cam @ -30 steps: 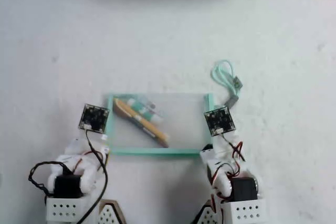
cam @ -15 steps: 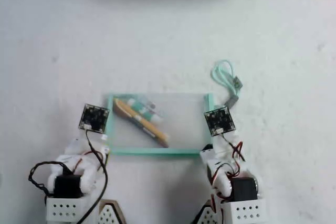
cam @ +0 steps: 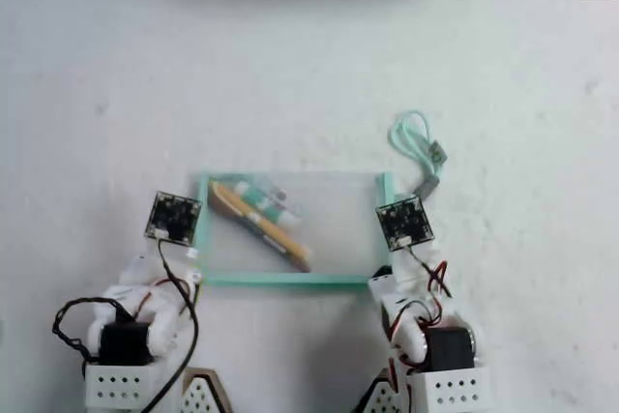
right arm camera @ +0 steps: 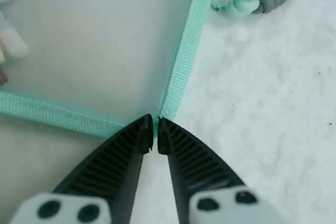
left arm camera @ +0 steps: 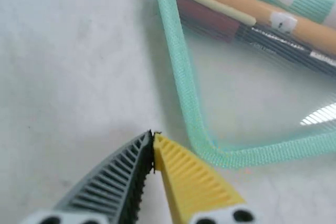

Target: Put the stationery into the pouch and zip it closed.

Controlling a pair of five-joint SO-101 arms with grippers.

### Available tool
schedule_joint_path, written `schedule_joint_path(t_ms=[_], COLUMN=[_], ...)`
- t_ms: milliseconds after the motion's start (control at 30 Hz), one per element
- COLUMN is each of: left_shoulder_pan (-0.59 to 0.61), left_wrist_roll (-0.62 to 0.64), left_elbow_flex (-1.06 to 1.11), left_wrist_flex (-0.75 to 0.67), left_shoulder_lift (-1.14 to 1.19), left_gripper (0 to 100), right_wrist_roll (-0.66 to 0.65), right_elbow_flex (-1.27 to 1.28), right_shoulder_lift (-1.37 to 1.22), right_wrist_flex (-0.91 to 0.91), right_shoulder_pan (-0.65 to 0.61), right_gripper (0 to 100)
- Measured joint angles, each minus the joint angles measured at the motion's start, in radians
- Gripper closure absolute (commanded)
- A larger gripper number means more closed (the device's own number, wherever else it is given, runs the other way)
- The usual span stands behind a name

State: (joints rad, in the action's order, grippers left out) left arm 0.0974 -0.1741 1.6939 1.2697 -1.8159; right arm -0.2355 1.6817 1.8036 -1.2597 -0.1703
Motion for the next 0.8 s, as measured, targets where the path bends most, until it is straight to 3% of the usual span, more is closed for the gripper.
schedule_joint_path(t_ms=[467, 633, 800], left_shoulder_pan=[0.0, 0.0, 0.0], left_wrist_roll=[0.0, 0.0, 0.0], left_elbow_flex=[0.0, 0.0, 0.0], left_wrist_flex=[0.0, 0.0, 0.0], left_shoulder_lift=[0.0, 0.0, 0.0], left_gripper=[98, 98, 98], right_wrist_roll=[0.0, 0.035, 0.064], right_elbow_flex=[0.0, 0.0, 0.0], right_shoulder_lift=[0.0, -0.011, -0.008], right_wrist_flex=[0.0, 0.0, 0.0], right_shoulder_pan=[0.0, 0.089, 0.086], right_gripper=[98.2, 98.2, 98.2])
